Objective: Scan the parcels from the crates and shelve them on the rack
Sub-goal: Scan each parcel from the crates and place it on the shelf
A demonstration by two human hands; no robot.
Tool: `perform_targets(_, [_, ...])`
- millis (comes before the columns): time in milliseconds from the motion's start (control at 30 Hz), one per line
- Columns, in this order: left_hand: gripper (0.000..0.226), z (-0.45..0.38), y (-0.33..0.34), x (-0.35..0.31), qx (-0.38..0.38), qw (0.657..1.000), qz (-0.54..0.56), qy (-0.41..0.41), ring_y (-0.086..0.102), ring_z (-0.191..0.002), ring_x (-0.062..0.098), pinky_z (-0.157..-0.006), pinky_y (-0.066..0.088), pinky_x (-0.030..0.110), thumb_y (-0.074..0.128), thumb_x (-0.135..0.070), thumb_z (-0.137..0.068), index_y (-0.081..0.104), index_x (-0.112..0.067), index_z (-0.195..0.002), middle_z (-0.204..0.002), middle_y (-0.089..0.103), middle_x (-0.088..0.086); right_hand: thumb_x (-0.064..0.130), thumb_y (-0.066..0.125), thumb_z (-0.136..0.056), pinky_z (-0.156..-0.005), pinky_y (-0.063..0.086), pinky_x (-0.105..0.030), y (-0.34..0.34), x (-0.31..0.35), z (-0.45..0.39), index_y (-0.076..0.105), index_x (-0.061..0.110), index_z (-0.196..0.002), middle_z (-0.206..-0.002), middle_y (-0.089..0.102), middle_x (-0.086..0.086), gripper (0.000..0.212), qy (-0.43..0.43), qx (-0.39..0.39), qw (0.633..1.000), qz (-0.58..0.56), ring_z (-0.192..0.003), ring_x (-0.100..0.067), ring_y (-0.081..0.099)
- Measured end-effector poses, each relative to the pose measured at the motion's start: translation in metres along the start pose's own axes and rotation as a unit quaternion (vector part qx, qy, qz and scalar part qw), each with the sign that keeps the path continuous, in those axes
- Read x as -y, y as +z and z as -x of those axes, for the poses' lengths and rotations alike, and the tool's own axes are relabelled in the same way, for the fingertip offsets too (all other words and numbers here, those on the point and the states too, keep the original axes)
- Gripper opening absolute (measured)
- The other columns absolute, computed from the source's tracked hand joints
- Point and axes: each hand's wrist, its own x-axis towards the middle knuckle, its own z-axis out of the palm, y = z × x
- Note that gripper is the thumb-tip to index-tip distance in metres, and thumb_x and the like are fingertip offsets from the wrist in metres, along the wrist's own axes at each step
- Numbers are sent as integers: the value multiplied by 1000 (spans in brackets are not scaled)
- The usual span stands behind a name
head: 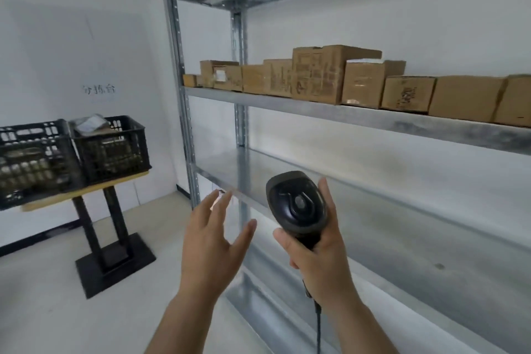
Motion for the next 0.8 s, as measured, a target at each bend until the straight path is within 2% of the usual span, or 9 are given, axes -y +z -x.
perform_targets(133, [82, -19, -36, 61, -15, 999, -39, -31, 36, -135, 17, -105, 23, 26, 39, -71, -78, 44, -23, -143, -148, 40, 0, 48, 76, -61, -92, 54, -47, 82, -6, -23, 14, 79, -130, -113, 66, 28, 97, 0, 38, 999, -35, -87, 0, 61])
perform_targets(267, [78, -40, -70, 128, -47, 995, -71, -47, 39, -134, 20, -105, 27, 32, 39, -70, -80, 47, -21, -141, -146, 43, 3, 48, 77, -62, -100, 52, -44, 164, -11, -46, 15, 75, -132, -124, 57, 36, 98, -30, 76, 995, -60, -113, 7, 58])
perform_targets(333, [78, -50, -87, 162, -60, 993, -88, -56, 40, -134, 21, -106, 30, 35, 39, -68, -81, 47, -19, -141, -145, 44, 4, 52, 73, -62, -94, 55, -50, 205, -16, -56, 13, 81, -129, -125, 58, 33, 94, -37, 94, 993, -65, -108, -1, 60])
perform_targets(367, [77, -54, -95, 178, -62, 992, -94, -62, 40, -134, 22, -107, 32, 36, 39, -68, -82, 48, -19, -140, -145, 44, 4, 53, 72, -62, -92, 56, -48, 226, -18, -61, 13, 82, -128, -123, 59, 34, 92, -43, 101, 992, -68, -106, -4, 62])
perform_targets(467, [76, -64, -120, 220, -77, 987, -128, -66, 42, -134, 24, -107, 32, 39, 38, -67, -82, 50, -18, -139, -144, 46, 6, 48, 73, -63, -94, 49, -17, 280, -25, -72, 16, 68, -136, -121, 52, 46, 95, -54, 115, 988, -88, -115, 10, 56])
perform_targets(500, [78, -66, -128, 232, -75, 985, -136, -74, 39, -135, 23, -108, 31, 38, 36, -68, -81, 48, -19, -140, -146, 44, 4, 46, 75, -64, -96, 47, -15, 297, -27, -75, 17, 63, -139, -126, 51, 43, 96, -56, 123, 986, -95, -117, 11, 54])
perform_targets(600, [84, -70, -150, 262, -68, 980, -147, -113, 32, -139, 19, -112, 27, 37, 30, -73, -77, 44, -23, -143, -151, 38, 1, 47, 74, -67, -94, 52, -42, 340, -32, -80, 16, 63, -145, -134, 56, 22, 98, -48, 165, 980, -100, -107, -11, 61])
perform_targets(700, [74, -70, -165, 288, -103, 974, -158, -123, 44, -131, 26, -105, 30, 36, 40, -65, -80, 52, -20, -136, -144, 47, 5, 39, 76, -71, -85, 54, -38, 373, -36, -84, 13, 58, -145, -119, 60, 35, 99, -54, 205, 972, -106, -91, -4, 62])
perform_targets(800, [68, -73, -174, 310, -124, 970, -163, -131, 48, -127, 29, -103, 35, 41, 45, -62, -81, 55, -20, -134, -141, 50, 6, 36, 75, -71, -82, 56, -37, 400, -35, -91, 12, 72, -136, -115, 58, 41, 98, -55, 225, 966, -113, -89, -3, 64])
